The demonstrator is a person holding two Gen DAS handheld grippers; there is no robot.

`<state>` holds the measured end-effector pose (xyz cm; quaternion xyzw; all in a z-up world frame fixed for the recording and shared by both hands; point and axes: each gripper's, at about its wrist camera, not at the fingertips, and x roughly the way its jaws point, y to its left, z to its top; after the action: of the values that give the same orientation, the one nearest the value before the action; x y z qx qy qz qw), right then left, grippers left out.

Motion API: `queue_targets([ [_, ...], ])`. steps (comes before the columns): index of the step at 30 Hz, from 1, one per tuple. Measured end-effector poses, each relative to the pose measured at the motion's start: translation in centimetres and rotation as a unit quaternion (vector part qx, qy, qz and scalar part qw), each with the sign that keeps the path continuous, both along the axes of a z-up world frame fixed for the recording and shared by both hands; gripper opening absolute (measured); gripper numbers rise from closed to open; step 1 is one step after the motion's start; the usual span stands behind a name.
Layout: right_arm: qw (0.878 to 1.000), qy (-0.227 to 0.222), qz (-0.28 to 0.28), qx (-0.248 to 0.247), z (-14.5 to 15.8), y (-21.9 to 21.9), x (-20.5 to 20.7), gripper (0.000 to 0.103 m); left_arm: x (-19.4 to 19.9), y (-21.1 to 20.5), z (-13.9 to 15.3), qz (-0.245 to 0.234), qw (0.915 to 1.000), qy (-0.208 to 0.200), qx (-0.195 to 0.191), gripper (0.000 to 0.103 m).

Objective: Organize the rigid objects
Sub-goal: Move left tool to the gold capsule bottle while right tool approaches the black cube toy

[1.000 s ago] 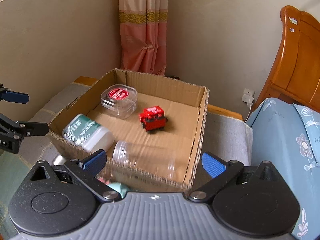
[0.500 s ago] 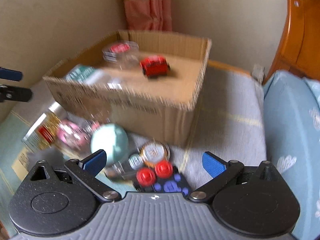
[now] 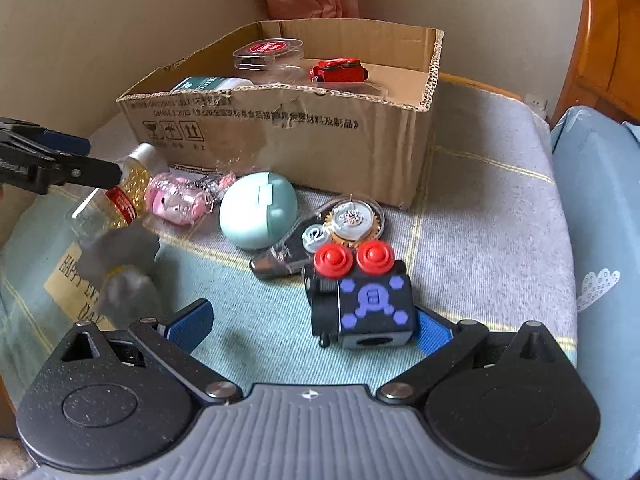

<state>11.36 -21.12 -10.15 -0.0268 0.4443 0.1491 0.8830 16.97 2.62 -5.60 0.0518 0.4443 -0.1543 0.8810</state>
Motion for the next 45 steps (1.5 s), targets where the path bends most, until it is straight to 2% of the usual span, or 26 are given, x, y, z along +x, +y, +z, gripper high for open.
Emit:
queue_targets([
  [5,0.999,-0.021,0.002,-0.046,-0.5,0.9,-0.9,0.103,0.2,-0.1,-1.0,0.004,0.9999,0.010,0.011,0.098],
  [9,0.999,-0.023,-0.004,-0.043,-0.5,0.5,-0.9,0.103,-0.3,0.9,-1.3,0.006,0.9997,0.021,0.007,0.098],
  [14,0.999,-0.033,-0.003,-0.041,-0.6,0.5,-1.0,0.103,-1.2,2.4,-1.7,0.013,0.9993,0.027,0.023,0.098],
  [21,0.998,-0.042,-0.009,-0.040,-0.8,0.5,-1.3,0.103,-0.6,4.9,-2.4,0.058,0.9973,0.027,0.036,0.098],
  [26,0.998,-0.046,-0.012,-0.039,-0.8,0.6,-1.5,0.103,0.2,5.5,-2.9,0.071,0.9964,0.026,0.037,0.098],
  [36,0.998,-0.052,-0.009,-0.038,-0.8,0.6,-1.5,0.103,-2.0,4.1,-3.4,-0.014,0.9997,0.011,0.017,0.098],
  [39,0.998,-0.056,-0.007,-0.037,-0.8,0.5,-1.7,0.103,-2.5,3.6,-3.5,-0.038,0.9992,0.008,0.014,0.102],
  [45,0.997,-0.061,-0.005,-0.036,-0.8,0.4,-1.9,0.103,-3.8,2.8,-3.9,-0.053,0.9981,-0.031,0.009,0.102],
])
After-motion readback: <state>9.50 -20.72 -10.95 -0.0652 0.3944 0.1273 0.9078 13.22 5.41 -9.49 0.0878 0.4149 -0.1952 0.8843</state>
